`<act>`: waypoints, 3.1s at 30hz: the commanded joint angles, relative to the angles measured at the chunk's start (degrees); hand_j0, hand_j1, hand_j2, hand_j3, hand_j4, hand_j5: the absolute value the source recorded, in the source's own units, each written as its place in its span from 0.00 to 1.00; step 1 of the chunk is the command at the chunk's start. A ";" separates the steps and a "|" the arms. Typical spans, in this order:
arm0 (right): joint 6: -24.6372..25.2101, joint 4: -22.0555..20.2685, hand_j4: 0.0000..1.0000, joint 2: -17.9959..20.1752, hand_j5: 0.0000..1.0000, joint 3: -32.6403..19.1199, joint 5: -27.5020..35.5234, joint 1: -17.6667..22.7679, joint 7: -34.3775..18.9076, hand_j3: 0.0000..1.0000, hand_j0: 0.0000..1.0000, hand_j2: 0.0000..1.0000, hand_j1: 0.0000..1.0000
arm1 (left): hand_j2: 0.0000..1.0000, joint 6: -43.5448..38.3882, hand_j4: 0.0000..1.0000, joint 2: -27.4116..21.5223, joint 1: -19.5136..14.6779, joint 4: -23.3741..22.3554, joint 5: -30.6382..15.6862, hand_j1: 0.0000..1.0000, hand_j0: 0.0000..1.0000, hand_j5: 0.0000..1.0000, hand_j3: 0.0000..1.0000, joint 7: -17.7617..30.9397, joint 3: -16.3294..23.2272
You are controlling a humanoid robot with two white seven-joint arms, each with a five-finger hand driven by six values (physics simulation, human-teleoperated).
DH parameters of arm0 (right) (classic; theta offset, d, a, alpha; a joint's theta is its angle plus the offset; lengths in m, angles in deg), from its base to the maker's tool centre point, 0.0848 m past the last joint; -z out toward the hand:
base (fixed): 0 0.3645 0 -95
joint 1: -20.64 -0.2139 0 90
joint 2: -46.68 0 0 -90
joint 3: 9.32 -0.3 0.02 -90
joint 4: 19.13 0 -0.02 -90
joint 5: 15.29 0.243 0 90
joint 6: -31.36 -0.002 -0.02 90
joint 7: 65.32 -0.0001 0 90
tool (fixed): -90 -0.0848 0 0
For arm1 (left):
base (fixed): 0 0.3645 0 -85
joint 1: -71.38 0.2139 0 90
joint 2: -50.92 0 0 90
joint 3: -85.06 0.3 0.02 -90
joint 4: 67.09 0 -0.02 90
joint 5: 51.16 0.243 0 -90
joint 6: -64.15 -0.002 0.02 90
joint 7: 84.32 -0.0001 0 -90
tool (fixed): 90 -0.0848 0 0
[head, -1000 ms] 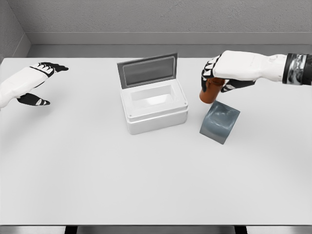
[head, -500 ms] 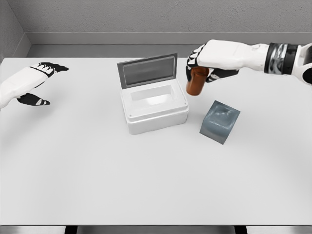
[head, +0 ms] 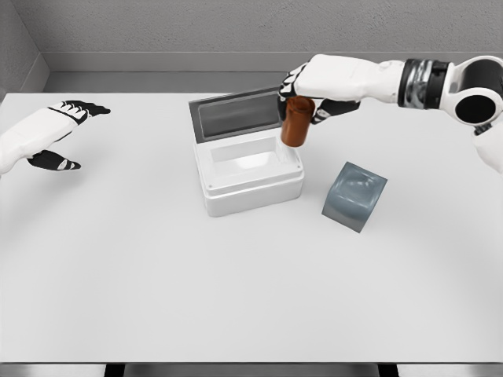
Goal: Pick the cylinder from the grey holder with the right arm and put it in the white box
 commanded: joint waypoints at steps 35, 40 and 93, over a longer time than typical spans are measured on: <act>-1.16 -14.59 1.00 14.75 1.00 -13.67 4.92 10.10 0.03 1.00 1.00 1.00 1.00 | 1.00 -0.03 1.00 3.28 -0.88 0.03 0.77 1.00 1.00 1.00 1.00 0.05 1.36; -1.16 -14.15 1.00 21.60 1.00 -18.77 8.43 16.17 0.03 1.00 1.00 1.00 1.00 | 1.00 -0.03 1.00 7.76 -8.35 -9.46 -0.11 1.00 1.00 1.00 1.00 0.05 1.27; -1.16 -13.53 1.00 22.39 1.00 -18.77 7.64 20.21 0.03 1.00 1.00 1.00 1.00 | 1.00 -0.03 1.00 15.15 -13.27 1.00 -19.09 1.00 1.00 1.00 1.00 28.90 4.79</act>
